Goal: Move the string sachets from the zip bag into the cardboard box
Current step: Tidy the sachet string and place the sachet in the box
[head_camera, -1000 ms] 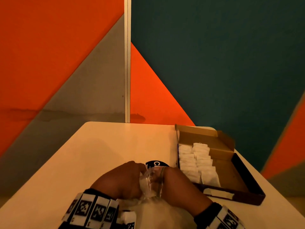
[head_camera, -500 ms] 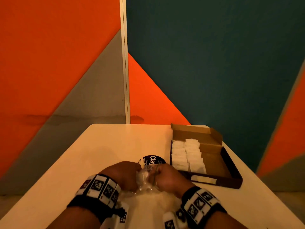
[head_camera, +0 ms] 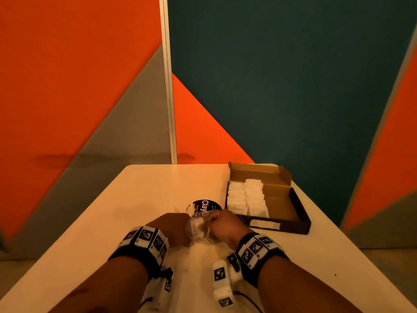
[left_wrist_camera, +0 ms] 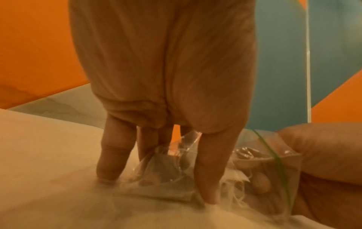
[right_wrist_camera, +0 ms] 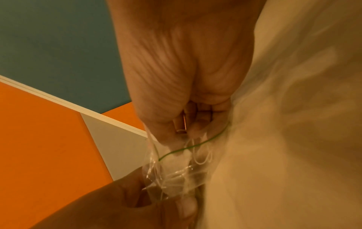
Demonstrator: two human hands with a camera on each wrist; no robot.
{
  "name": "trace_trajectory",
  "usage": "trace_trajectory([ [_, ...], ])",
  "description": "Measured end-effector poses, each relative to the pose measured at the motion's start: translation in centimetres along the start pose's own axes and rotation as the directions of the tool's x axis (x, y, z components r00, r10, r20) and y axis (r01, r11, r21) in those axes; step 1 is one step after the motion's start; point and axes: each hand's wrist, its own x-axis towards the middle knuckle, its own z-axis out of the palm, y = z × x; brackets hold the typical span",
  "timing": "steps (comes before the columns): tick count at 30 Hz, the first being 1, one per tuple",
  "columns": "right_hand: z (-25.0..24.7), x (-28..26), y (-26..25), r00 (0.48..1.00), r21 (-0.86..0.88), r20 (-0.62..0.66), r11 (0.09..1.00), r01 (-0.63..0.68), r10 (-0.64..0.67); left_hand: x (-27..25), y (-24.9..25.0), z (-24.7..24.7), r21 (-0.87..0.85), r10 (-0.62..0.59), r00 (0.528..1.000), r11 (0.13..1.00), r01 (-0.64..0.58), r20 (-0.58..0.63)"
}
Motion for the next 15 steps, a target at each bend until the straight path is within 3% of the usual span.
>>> trace_trajectory([
  [10, -0.2, -1.0, 0.6, 0.995, 0.3, -0.07, 0.953, -0.051, 0.075, -0.5, -1.2, 1.0, -0.101, -0.001, 0.998, 0.995, -0.005, -0.058],
  [15, 0.4, -1.1, 1.0, 0.997, 0.301, -0.066, 0.954, -0.014, 0.036, -0.3, -1.5, 1.2, -0.104, -0.016, 0.998, 0.994, 0.01, -0.059],
])
